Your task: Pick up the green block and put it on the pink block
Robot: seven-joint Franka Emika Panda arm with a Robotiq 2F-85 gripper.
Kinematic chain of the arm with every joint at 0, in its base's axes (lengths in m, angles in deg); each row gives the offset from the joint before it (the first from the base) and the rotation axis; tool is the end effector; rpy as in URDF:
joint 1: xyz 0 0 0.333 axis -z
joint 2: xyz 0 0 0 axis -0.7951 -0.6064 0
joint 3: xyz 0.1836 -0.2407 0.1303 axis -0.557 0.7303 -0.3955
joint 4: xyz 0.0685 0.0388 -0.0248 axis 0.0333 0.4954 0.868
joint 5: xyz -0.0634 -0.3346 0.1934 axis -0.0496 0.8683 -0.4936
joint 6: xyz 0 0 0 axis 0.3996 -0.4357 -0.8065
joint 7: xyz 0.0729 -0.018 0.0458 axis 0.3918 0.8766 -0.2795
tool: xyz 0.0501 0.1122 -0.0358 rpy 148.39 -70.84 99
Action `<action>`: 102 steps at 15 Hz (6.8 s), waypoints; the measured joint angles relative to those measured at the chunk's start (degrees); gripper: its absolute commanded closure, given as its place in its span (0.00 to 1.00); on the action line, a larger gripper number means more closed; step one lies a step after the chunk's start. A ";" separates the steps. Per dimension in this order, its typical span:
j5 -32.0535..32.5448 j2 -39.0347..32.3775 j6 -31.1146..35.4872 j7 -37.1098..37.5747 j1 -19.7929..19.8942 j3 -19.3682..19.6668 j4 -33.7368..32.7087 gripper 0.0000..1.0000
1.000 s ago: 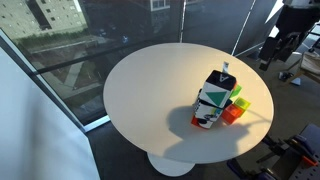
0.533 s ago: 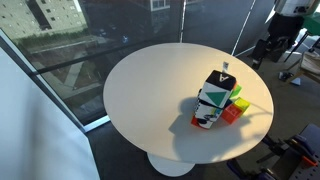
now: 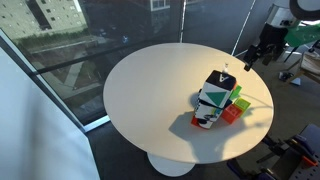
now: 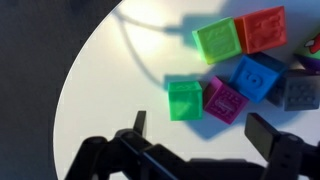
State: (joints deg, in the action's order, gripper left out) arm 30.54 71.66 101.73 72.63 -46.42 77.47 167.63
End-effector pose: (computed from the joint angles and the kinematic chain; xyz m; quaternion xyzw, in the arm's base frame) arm 0.4667 -0.1096 0.3453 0.9914 -0.1273 -0.0152 0.0274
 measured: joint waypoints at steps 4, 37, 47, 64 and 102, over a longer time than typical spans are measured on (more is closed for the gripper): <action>0.00 -3.18 1.67 -0.03 0.80 0.72 0.00 0.00; 0.12 -13.17 10.63 -0.58 0.86 2.17 1.69 0.00; 0.12 -15.31 13.53 -0.41 0.02 1.96 2.31 0.00; 0.12 -18.39 17.90 4.07 -2.60 1.72 1.98 0.00; 0.07 -18.53 12.67 8.35 -2.89 3.41 -5.08 0.72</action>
State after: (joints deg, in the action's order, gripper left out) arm 30.62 53.14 114.40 80.99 -49.31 80.87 162.54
